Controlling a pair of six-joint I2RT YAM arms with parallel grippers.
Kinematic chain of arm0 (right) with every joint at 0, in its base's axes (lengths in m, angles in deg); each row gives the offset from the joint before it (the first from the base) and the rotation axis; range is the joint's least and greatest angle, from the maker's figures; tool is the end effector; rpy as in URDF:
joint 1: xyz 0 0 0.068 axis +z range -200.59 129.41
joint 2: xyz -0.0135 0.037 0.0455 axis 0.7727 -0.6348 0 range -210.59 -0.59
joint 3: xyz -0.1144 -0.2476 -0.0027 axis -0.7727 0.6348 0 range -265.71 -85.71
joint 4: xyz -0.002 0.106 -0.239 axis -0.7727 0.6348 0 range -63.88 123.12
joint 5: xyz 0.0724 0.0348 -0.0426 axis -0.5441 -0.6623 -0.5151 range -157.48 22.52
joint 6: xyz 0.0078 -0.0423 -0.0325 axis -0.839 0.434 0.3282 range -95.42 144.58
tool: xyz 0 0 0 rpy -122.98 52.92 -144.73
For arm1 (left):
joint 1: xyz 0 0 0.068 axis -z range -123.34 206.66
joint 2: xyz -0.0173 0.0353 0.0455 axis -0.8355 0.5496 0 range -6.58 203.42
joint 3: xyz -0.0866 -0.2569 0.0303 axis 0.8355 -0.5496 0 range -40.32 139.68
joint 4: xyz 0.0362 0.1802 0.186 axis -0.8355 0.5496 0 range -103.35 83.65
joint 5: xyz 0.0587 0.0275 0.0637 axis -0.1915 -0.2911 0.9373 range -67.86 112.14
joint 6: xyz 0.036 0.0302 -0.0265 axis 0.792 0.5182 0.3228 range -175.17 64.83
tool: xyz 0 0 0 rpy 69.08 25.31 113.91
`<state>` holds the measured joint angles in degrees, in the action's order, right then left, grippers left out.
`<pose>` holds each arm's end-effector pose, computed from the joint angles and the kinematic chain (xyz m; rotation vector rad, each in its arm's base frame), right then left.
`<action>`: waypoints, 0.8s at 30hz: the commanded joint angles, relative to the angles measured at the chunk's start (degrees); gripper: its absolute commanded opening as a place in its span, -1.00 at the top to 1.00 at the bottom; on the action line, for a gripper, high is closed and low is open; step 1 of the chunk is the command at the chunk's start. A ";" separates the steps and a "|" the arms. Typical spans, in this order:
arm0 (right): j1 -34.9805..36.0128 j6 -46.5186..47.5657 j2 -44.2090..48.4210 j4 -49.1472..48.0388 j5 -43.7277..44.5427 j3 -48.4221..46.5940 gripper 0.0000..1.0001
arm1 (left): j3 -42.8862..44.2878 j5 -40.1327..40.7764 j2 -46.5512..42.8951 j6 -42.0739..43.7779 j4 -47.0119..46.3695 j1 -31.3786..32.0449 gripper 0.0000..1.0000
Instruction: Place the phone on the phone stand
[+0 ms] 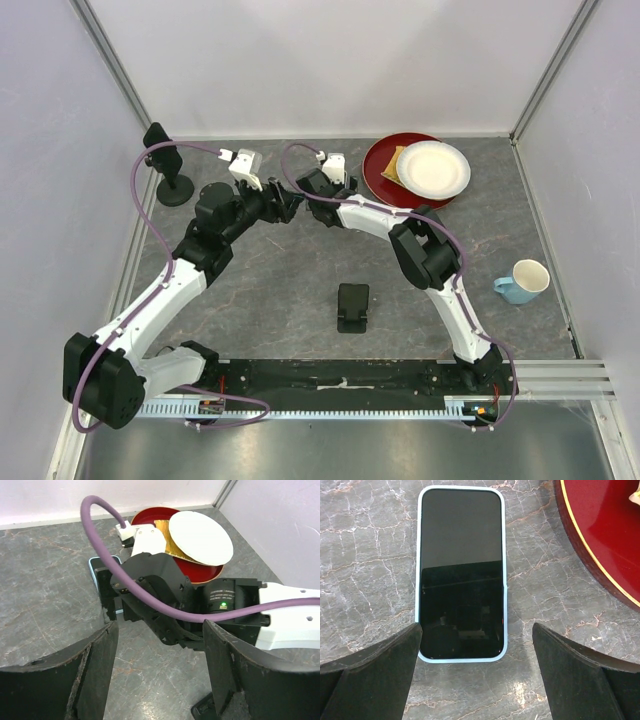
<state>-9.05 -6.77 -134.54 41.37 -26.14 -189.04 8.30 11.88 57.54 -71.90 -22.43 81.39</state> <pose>0.4008 0.3239 0.1581 0.1346 2.1386 -0.1328 0.2382 -0.1169 0.3311 0.2582 1.7095 -0.6900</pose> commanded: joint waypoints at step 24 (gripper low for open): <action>-1.99 -2.48 -2.72 -1.45 -7.33 -2.15 -0.94 | 0.42 -2.83 2.33 -4.71 -1.11 0.05 -0.45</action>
<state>-9.62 -7.29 -136.55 41.24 -31.74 -190.88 8.30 10.50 59.85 -74.77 -22.41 81.39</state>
